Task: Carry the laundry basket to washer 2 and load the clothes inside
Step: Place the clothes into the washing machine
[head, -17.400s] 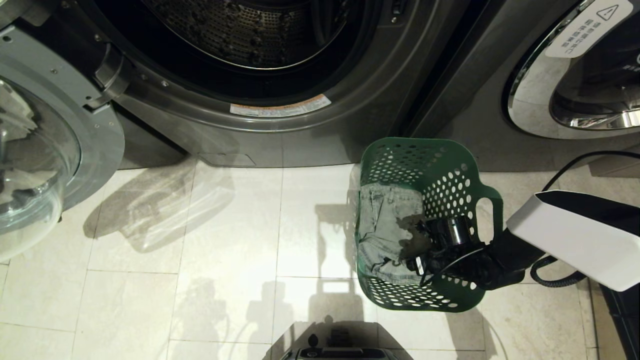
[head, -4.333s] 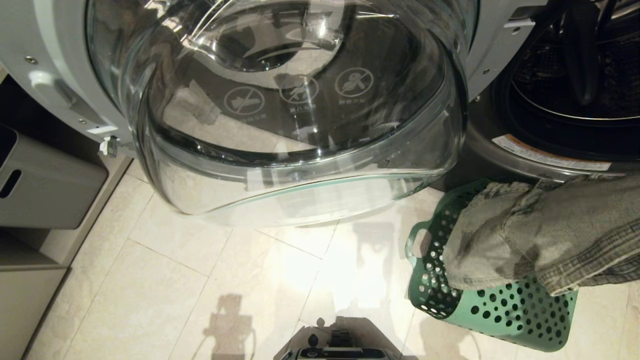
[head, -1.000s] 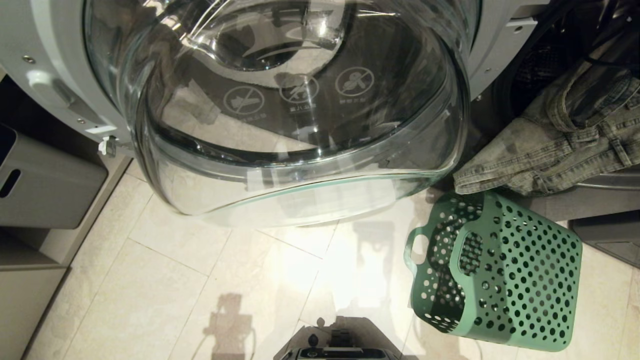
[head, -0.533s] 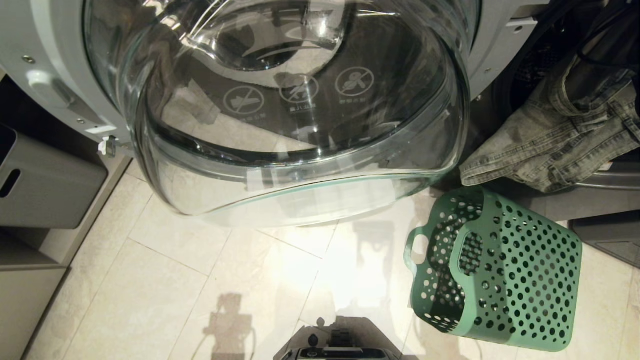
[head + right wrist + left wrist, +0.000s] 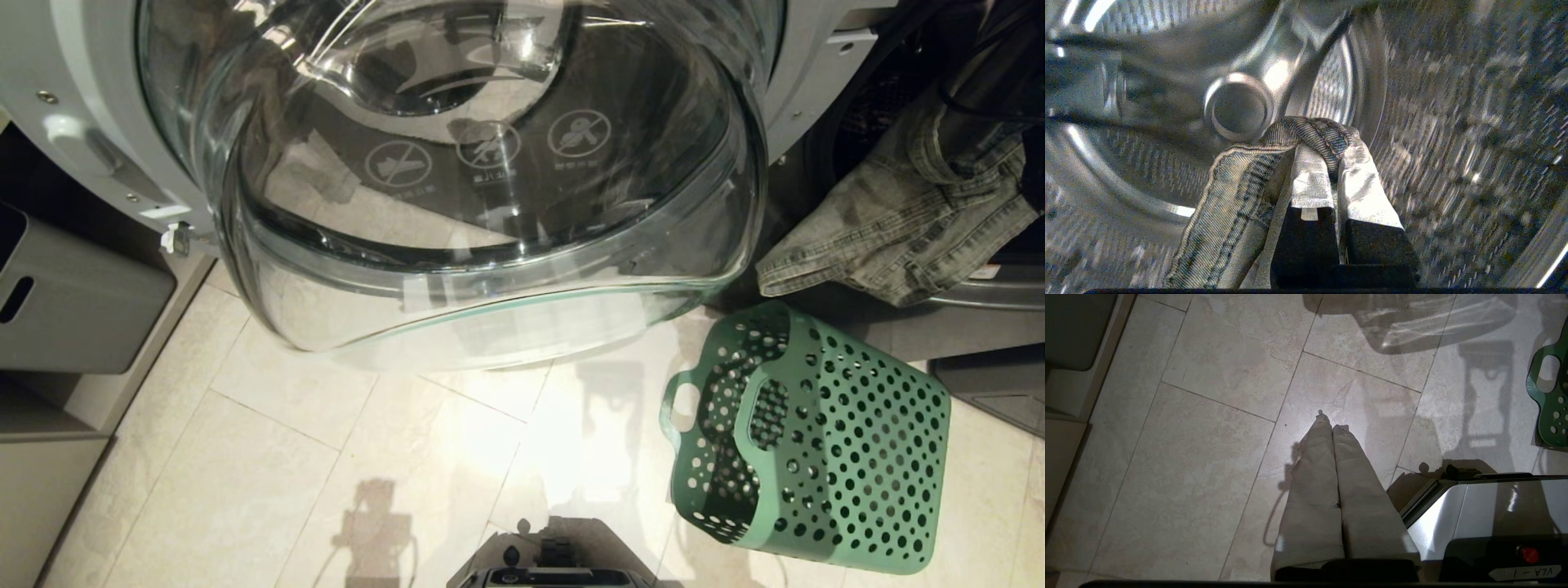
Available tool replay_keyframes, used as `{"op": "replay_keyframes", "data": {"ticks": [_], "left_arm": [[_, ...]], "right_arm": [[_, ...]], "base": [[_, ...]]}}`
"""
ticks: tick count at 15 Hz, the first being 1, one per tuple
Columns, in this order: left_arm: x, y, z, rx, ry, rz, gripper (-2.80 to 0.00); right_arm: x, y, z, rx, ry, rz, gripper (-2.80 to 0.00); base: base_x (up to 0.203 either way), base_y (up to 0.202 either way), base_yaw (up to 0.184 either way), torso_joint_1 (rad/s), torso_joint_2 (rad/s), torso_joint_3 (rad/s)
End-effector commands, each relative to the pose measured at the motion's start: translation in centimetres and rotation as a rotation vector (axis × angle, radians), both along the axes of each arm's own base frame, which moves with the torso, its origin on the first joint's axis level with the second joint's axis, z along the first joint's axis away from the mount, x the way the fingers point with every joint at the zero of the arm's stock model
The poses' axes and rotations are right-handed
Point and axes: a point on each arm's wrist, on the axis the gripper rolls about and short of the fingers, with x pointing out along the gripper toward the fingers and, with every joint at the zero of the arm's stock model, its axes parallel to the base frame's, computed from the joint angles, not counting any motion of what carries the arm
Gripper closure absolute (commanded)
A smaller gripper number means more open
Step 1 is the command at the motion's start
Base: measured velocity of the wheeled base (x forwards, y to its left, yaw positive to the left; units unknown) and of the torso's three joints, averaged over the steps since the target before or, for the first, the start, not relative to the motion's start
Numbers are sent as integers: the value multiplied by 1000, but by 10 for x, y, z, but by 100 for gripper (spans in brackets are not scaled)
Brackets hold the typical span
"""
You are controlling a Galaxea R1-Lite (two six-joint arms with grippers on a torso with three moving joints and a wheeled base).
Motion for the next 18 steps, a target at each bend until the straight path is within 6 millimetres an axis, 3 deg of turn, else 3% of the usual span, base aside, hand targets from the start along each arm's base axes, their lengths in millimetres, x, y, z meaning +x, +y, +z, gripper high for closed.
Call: {"op": "replay_keyframes", "data": {"ticks": [1, 10, 18], "left_arm": [[0, 0, 0, 1, 1, 0, 0], [0, 0, 0, 1, 1, -1, 0], [0, 0, 0, 1, 1, 0, 0]], "right_arm": [[3, 0, -4, -13, -23, -18, 0], [17, -5, -25, -49, -91, -79, 0], [59, -13, -61, 72, 195, 20, 0]], "base": [[0, 0, 0, 0, 0, 0], [0, 0, 0, 0, 0, 0], [0, 0, 0, 0, 0, 0]]}}
